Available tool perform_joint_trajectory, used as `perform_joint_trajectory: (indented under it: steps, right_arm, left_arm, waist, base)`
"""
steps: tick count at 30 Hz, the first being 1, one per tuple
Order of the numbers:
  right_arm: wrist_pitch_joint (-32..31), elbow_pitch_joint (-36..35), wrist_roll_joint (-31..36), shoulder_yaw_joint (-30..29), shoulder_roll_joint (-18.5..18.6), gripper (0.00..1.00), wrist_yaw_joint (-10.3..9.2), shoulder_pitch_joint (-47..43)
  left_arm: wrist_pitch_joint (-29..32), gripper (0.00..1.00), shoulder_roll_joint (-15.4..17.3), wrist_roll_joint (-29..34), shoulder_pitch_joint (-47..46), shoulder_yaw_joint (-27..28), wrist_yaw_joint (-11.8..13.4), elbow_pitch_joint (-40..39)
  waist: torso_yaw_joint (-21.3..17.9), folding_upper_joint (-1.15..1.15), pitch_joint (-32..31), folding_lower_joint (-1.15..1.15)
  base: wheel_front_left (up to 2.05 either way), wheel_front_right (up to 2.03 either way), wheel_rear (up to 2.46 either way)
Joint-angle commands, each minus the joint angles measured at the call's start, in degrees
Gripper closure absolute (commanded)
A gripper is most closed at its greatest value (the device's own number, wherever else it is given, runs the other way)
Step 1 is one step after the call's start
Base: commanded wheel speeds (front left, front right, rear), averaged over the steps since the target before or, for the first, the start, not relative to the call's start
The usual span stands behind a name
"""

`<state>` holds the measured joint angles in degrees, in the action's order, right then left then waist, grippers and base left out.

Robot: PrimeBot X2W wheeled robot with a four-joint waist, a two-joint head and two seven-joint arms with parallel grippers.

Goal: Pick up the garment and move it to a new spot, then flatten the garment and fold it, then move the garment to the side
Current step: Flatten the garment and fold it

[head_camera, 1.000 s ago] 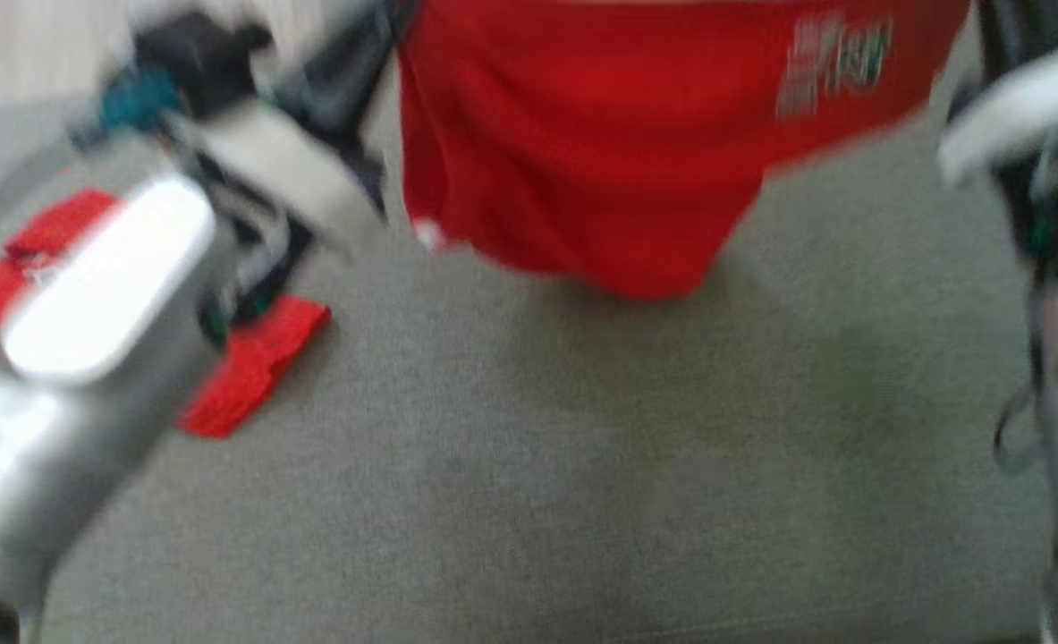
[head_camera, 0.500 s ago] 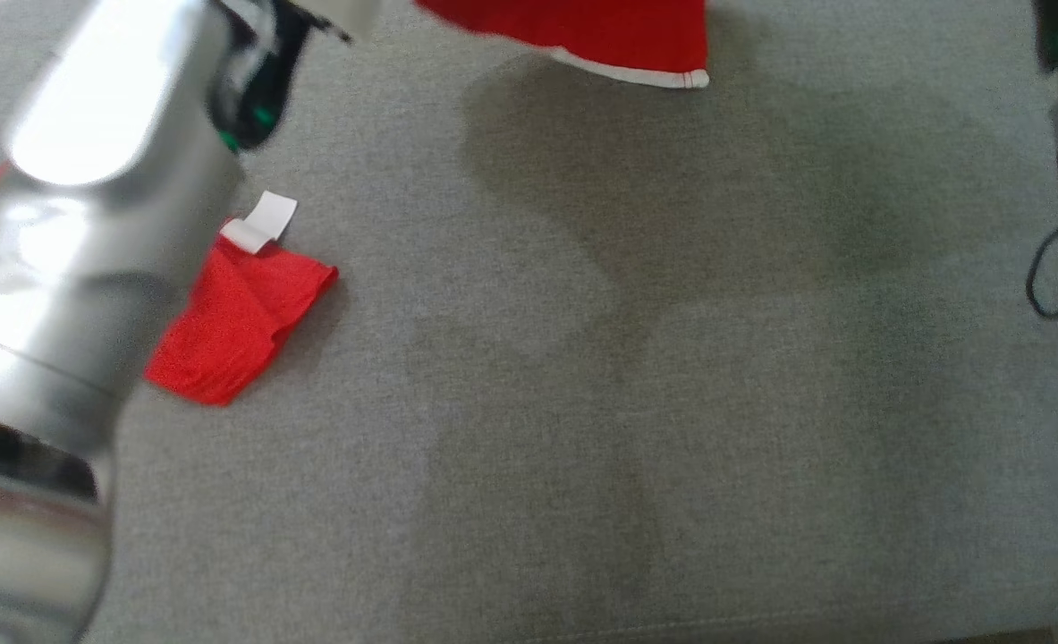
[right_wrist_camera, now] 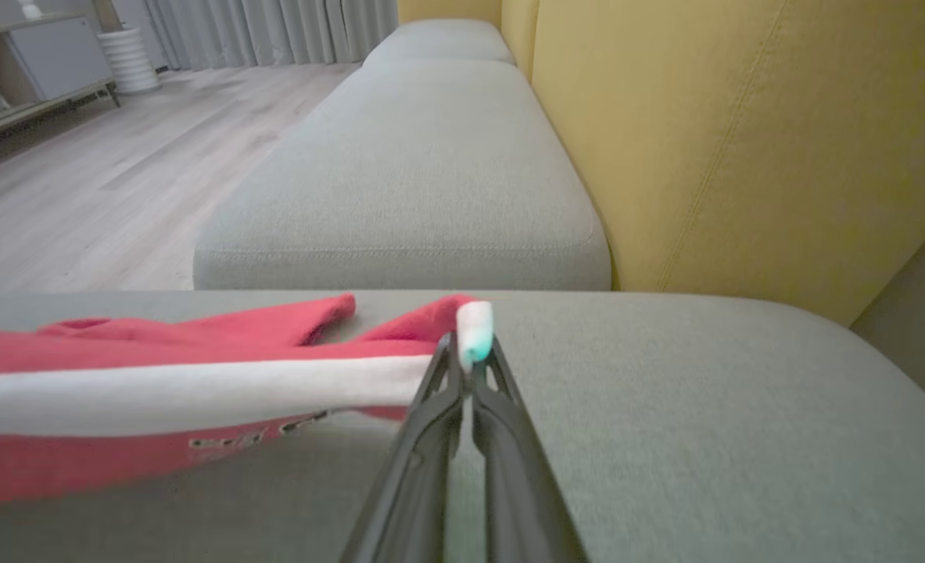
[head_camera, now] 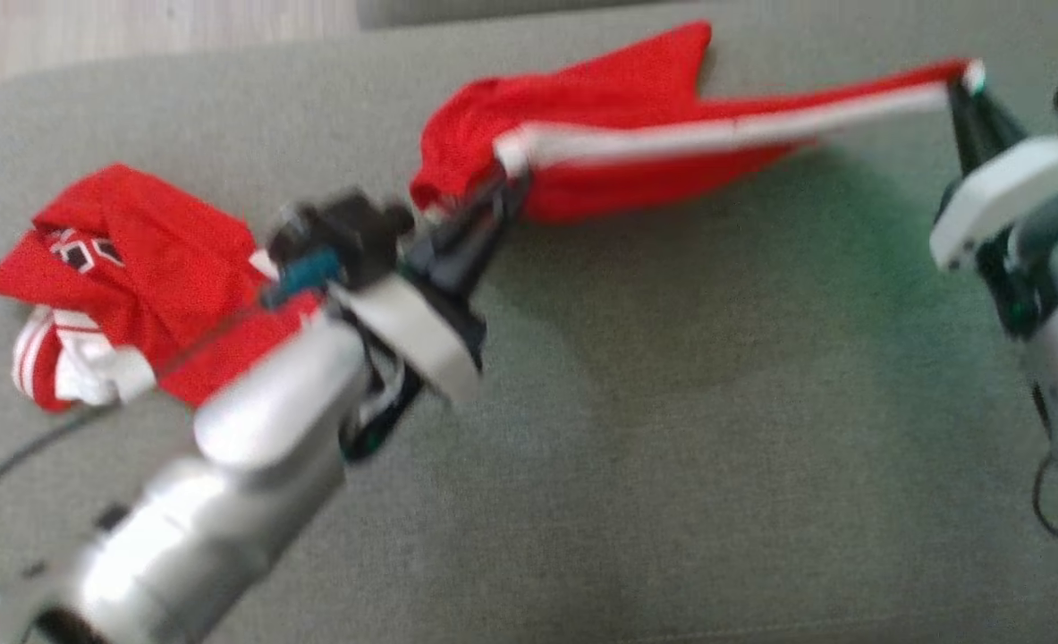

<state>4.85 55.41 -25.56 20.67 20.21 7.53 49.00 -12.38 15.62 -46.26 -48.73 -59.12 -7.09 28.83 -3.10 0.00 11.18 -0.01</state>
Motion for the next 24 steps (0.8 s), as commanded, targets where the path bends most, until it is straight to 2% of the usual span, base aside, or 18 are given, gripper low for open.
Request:
perform_joint_trajectory:
  steps: [1, 7, 13, 18, 24]
  right_arm:
    - [-1.2, -2.7, -1.6, 1.9, 1.5, 1.00, -0.04, -1.7]
    - [-7.7, -7.5, -6.9, 6.7, 4.4, 1.00, -0.04, -9.4]
    - [-16.6, -16.0, -12.8, 10.0, 10.4, 1.00, -0.04, -18.5]
    - [-22.4, -22.4, -16.2, 8.0, 15.1, 1.00, -0.04, -25.4]
    - [-28.0, -31.2, -17.7, 2.3, 18.6, 1.00, -0.04, -31.9]
  left_arm:
    - [0.6, 1.00, 2.3, -0.6, 0.4, 1.1, 0.3, -3.1]
    - [3.4, 1.00, 5.3, -2.2, 9.7, -2.0, 2.8, -10.6]
    - [7.0, 1.00, 9.0, -3.6, 18.3, -5.0, 7.1, -20.8]
    - [8.6, 1.00, 10.5, -4.1, 22.5, -6.7, 9.9, -27.7]
    - [10.5, 1.00, 10.9, -4.3, 24.6, -8.6, 11.2, -32.9]
  waist:
    - [-0.8, 0.00, -3.0, 0.01]
    - [-3.2, 0.00, -8.3, 0.01]
    - [-5.2, 0.00, -11.8, 0.01]
    - [-5.5, 0.00, -13.0, 0.01]
    - [-5.2, 0.00, -13.3, 0.01]
  base:
    - [0.00, 0.00, 0.00]
    - [0.00, 0.00, 0.00]
    - [0.00, 0.00, 0.00]
    - [0.00, 0.00, 0.00]
    - [0.00, 0.00, 0.00]
